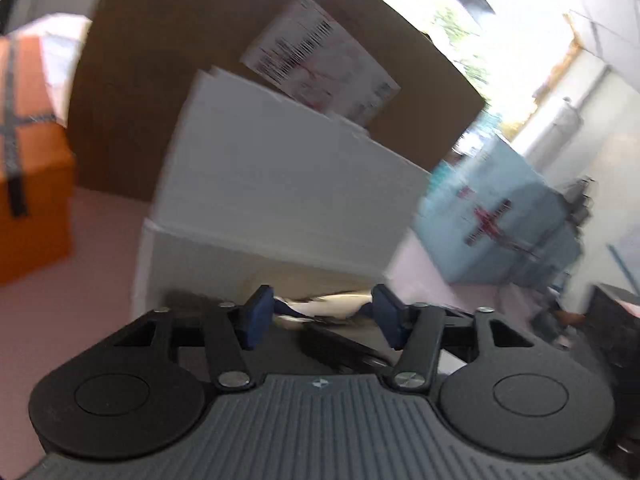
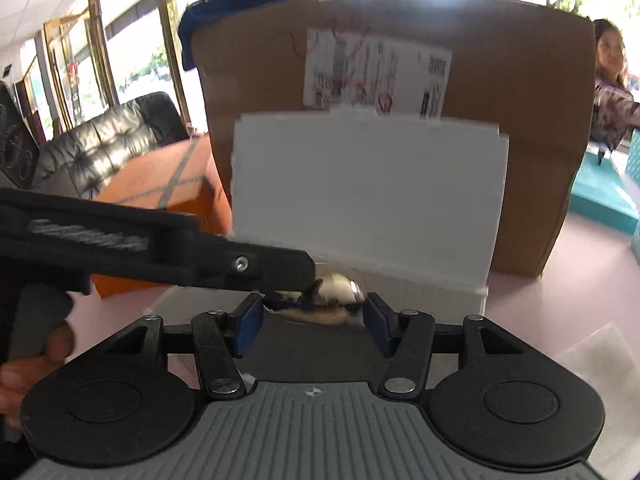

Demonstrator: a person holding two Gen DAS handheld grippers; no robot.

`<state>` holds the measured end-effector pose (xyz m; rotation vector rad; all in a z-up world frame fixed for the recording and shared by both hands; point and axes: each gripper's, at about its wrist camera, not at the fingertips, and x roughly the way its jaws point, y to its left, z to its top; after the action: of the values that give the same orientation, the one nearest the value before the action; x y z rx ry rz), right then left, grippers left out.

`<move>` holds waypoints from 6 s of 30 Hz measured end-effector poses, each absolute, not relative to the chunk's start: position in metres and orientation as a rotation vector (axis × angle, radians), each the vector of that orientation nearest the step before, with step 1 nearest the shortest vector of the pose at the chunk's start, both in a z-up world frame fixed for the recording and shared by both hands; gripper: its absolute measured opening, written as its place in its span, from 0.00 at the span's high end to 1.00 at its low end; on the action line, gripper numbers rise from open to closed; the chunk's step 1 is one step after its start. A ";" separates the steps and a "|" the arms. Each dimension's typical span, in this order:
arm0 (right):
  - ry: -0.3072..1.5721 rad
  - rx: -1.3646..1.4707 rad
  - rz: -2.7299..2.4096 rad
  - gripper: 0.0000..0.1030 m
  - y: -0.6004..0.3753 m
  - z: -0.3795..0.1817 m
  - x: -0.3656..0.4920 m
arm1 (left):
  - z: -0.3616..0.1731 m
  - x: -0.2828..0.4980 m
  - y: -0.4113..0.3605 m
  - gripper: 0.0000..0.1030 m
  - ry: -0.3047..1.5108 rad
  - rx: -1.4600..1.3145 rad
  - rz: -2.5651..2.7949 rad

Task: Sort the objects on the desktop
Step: 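Carry the gold egg with the left gripper into the white foam box, then open the left gripper to release the egg inside the box, then move both grippers over the folded white napkin on the table, then close the right gripper on the edge of the white napkin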

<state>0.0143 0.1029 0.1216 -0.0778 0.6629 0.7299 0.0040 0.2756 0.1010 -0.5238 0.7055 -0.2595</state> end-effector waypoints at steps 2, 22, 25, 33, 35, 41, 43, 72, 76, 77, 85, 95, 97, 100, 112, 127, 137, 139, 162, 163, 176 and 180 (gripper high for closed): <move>0.707 -0.077 0.733 0.99 0.103 0.118 0.019 | 0.098 0.006 0.270 0.55 0.733 -0.516 -0.274; 0.816 -0.108 0.645 0.98 0.100 0.098 0.049 | 0.090 0.012 0.290 0.55 0.749 -0.515 -0.159; 0.820 -0.097 0.644 0.97 0.099 0.102 0.055 | 0.098 0.008 0.291 0.55 0.702 -0.465 -0.103; 0.950 -0.040 0.743 0.97 0.118 0.105 0.074 | 0.098 0.011 0.293 0.55 0.724 -0.454 -0.121; 0.955 -0.074 0.736 0.97 0.128 0.105 0.074 | 0.098 0.011 0.295 0.55 0.728 -0.458 -0.115; 0.919 -0.131 0.716 0.97 0.134 0.107 0.071 | 0.100 0.009 0.296 0.55 0.721 -0.445 -0.109; 0.913 -0.139 0.713 0.97 0.134 0.106 0.069 | 0.099 0.010 0.293 0.55 0.729 -0.445 -0.119; 0.346 0.356 0.588 0.00 0.028 0.119 -0.041 | 0.129 -0.031 0.243 0.00 0.496 -0.315 -0.117; 0.298 0.329 0.543 0.00 0.012 0.112 -0.052 | 0.128 -0.037 0.214 0.00 0.487 -0.219 -0.162; 0.271 0.313 0.528 0.00 0.009 0.110 -0.057 | 0.127 -0.039 0.211 0.00 0.490 -0.218 -0.179; 0.200 0.294 0.529 0.00 -0.033 0.097 -0.075 | 0.125 -0.058 0.181 0.00 0.476 -0.179 -0.177; 0.159 0.590 0.410 0.00 -0.145 0.103 -0.040 | 0.149 -0.070 0.128 0.00 0.399 -0.183 -0.136; 0.138 0.665 0.427 0.00 -0.177 0.101 -0.032 | 0.148 -0.061 0.110 0.00 0.412 -0.197 -0.155; 0.115 0.749 0.423 0.00 -0.220 0.092 -0.024 | 0.143 -0.042 0.078 0.00 0.451 -0.188 -0.197; 0.526 0.850 0.448 0.00 -0.296 0.056 0.035 | 0.076 0.061 -0.022 0.00 0.687 -0.239 -0.280; 0.697 0.782 0.409 0.00 -0.270 0.026 0.047 | 0.021 0.072 -0.019 0.00 0.714 -0.215 -0.284; 0.682 0.711 0.461 0.00 -0.256 0.026 0.053 | 0.015 0.062 -0.038 0.00 0.686 -0.012 -0.283; 0.682 0.694 0.463 0.00 -0.254 0.026 0.055 | 0.013 0.060 -0.043 0.00 0.681 0.035 -0.284; 0.651 0.458 0.461 0.09 -0.244 0.025 0.082 | 0.011 0.055 -0.046 0.00 0.670 0.057 -0.286; 0.661 0.493 0.469 0.26 -0.249 0.024 0.084 | 0.011 0.055 -0.046 0.00 0.670 0.057 -0.286; 0.773 0.678 0.582 0.71 -0.260 0.011 0.090 | 0.011 0.054 -0.046 0.00 0.669 0.053 -0.285; 0.792 0.624 0.549 0.95 -0.252 0.011 0.089 | 0.011 0.055 -0.044 0.00 0.668 0.043 -0.290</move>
<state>0.0890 -0.2517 0.0105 0.6241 0.7919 0.5494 0.0548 -0.0444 0.0113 0.0426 0.6679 -0.2901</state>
